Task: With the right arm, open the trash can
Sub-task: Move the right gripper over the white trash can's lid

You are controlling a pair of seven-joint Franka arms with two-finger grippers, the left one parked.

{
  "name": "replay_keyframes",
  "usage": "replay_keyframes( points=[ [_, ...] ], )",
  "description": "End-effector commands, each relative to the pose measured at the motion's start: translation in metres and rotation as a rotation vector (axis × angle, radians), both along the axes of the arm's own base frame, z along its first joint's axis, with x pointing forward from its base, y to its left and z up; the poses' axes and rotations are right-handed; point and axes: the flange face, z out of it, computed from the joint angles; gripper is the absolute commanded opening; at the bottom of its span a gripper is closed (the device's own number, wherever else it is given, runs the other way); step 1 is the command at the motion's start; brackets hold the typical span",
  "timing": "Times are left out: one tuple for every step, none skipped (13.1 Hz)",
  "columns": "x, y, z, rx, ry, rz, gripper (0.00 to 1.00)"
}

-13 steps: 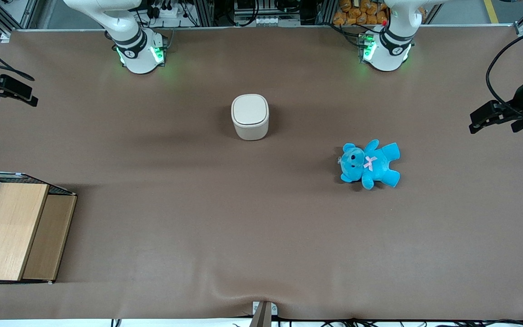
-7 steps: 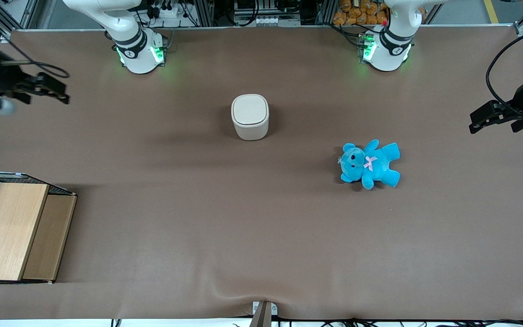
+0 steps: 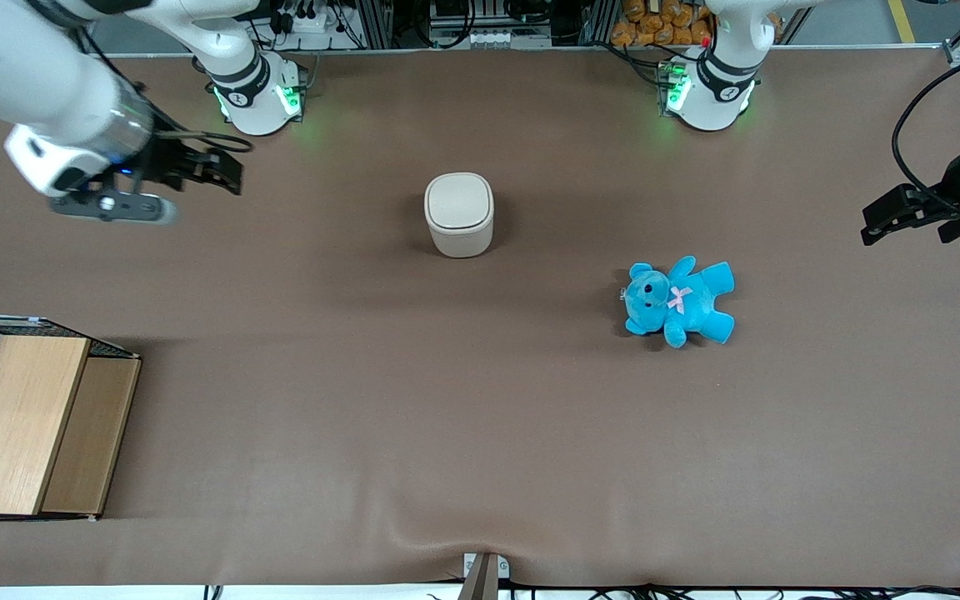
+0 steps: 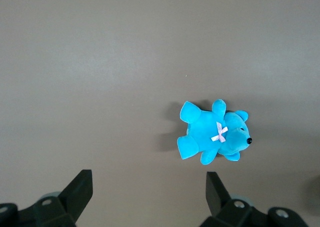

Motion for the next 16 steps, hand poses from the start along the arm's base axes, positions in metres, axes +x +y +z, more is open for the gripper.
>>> replay_keyframes(
  points=[
    [-0.011,0.050,-0.012,-0.015,0.017,-0.035,0.21],
    [-0.016,0.069,-0.021,-0.017,0.031,-0.025,0.21],
    [-0.023,0.087,-0.033,-0.004,0.040,-0.027,0.11],
    [-0.028,0.101,-0.043,0.010,0.034,-0.052,0.01],
    [-0.034,0.114,-0.053,0.012,0.031,-0.040,0.00],
    [-0.042,0.128,-0.065,0.017,0.018,-0.024,0.00],
    [-0.050,0.143,-0.079,0.018,0.006,-0.033,0.00],
    [-0.057,0.155,-0.090,0.022,-0.012,-0.058,0.00],
    [-0.065,0.170,-0.101,0.031,-0.025,-0.050,0.00],
    [-0.070,0.178,-0.116,0.034,-0.027,-0.060,0.00],
    [-0.077,0.189,-0.131,0.032,-0.028,-0.091,0.00],
    [-0.085,0.200,-0.141,0.034,-0.035,-0.101,0.00],
    [-0.092,0.209,-0.152,0.038,-0.044,-0.103,0.00],
    [-0.094,0.211,-0.162,0.044,-0.052,-0.108,0.00],
    [-0.095,0.213,-0.172,0.047,-0.051,-0.107,0.00],
    [-0.102,0.221,-0.181,0.043,-0.049,-0.095,0.00]
  ],
)
